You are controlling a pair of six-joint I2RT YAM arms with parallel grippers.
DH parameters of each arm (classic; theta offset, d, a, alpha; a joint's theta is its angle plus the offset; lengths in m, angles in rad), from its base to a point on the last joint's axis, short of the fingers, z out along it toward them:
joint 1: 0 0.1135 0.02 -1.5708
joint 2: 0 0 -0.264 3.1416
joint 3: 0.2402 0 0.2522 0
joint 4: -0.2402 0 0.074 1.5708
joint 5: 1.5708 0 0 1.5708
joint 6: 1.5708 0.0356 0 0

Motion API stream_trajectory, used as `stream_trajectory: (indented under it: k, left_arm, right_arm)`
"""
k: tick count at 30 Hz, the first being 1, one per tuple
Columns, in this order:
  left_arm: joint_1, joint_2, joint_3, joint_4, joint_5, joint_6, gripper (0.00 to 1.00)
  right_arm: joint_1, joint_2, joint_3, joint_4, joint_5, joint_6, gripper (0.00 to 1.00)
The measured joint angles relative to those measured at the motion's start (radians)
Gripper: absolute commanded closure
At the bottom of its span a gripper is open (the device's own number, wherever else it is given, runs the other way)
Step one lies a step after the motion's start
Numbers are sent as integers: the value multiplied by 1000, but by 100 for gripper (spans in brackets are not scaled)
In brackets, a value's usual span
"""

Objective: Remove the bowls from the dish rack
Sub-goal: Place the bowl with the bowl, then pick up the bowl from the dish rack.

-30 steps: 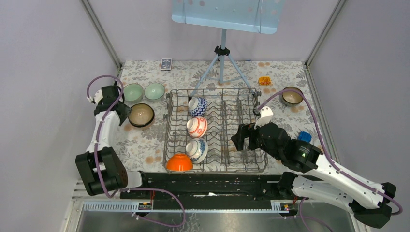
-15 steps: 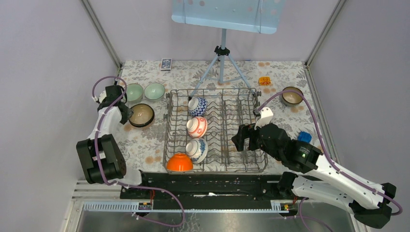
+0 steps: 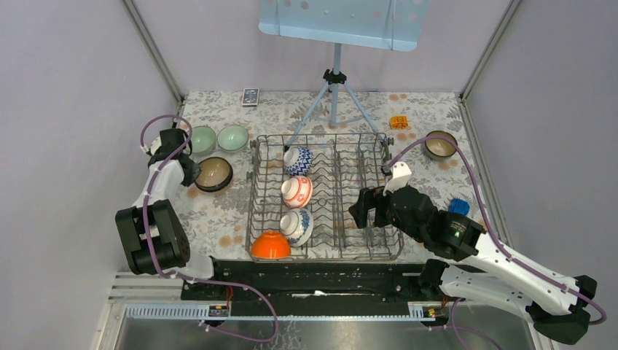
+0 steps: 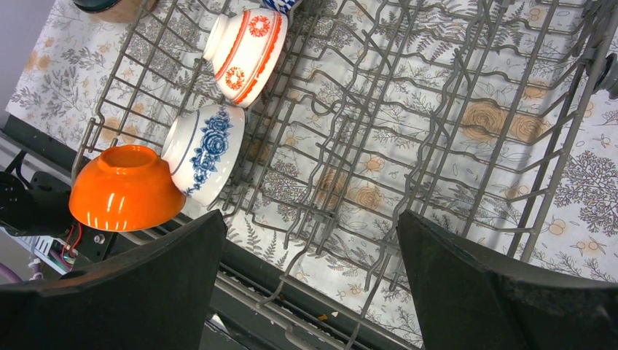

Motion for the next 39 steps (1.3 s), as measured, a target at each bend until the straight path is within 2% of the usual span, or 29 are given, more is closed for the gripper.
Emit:
stream_trajectory:
  k: [8,14,17,22,25,28,30,35,39]
  left_arm:
    - [0,-14,0,-6,1,-5,44]
    - [-21,-142,22,-51,16,-18,30]
    - [-130,-230,50,-55,15,-21,26]
    - [-482,-355,67,-34,29,-16,24]
    - [-615,-429,35,-26,66,-12,22]
    - [-668,-525,-21,-35,88,1,7]
    - [-682,-607,-62,-48,100,5,2]
    - [-683,-776,-158,-56,155,-8,1]
    - [-683,-816,-225,-60,193,-34,5]
  right_arm:
    - [0,4,0,0,0,-1,5]
    - [0,31,8,0,-2,-12,6]
    - [0,61,18,19,-25,-24,7]
    - [0,99,13,137,-114,-26,8]
    - [0,120,-10,239,-186,3,8]
    - [0,150,-57,353,-238,50,9]
    - [0,174,-113,443,-274,97,8]
    - [0,294,-191,595,-328,230,14]
    - [0,418,-215,711,-353,342,18]
